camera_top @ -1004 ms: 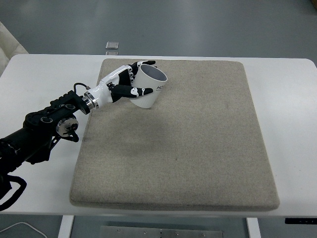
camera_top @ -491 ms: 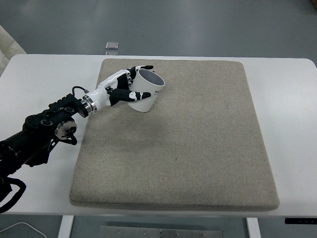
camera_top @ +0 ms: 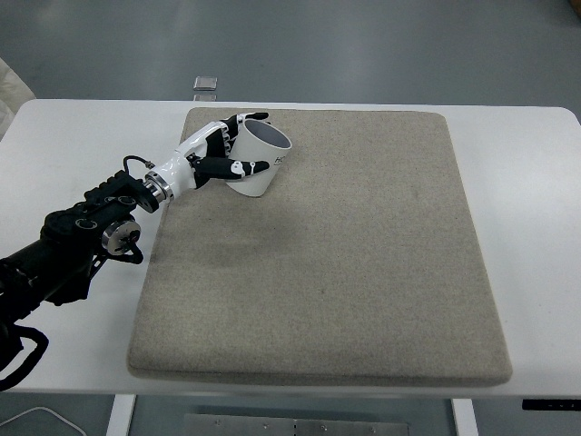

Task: Flip white cup upright
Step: 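Set the cup upright on the pad and open the left hand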

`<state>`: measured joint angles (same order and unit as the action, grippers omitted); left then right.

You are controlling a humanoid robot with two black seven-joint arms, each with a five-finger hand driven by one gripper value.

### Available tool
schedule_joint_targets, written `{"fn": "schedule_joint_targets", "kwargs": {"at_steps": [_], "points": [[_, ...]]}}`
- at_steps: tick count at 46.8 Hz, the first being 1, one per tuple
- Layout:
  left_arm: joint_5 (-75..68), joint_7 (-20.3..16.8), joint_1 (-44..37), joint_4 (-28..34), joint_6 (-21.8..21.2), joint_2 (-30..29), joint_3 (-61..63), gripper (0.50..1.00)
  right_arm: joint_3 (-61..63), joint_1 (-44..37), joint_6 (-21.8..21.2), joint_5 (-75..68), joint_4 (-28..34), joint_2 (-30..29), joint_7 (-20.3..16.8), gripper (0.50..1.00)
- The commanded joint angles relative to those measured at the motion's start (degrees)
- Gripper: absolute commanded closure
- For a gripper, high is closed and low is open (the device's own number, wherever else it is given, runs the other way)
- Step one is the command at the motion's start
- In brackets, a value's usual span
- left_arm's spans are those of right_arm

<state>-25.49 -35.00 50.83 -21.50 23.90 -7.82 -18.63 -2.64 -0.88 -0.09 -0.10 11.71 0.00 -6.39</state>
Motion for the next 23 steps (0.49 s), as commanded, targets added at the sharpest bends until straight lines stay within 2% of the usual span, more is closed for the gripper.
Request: {"fn": "schedule_joint_targets", "kwargs": {"at_steps": [1, 10, 21, 23], "points": [[0.00, 0.00, -0.03, -0.21, 0.00, 0.00, 0.00, 0.662, 0.00, 0.00, 0.00, 0.01, 0.07, 0.00, 0.07, 0.570], [0.09, 0.00, -0.21, -1.52, 0.44, 0.00, -0.17, 0.611, 0.00, 0.00, 0.00, 0.01, -0.02, 0.00, -0.02, 0.570], [0.09, 0.00, -0.30, -3.02, 0.62, -0.09, -1.49, 0.510, 0.00, 0.00, 0.00, 0.01, -0.02, 0.00, 0.07, 0.570], [0.00, 0.00, -0.30, -3.02, 0.62, -0.09, -1.49, 0.508, 0.00, 0.00, 0.00, 0.01, -0.02, 0.00, -0.02, 0.570]]}}
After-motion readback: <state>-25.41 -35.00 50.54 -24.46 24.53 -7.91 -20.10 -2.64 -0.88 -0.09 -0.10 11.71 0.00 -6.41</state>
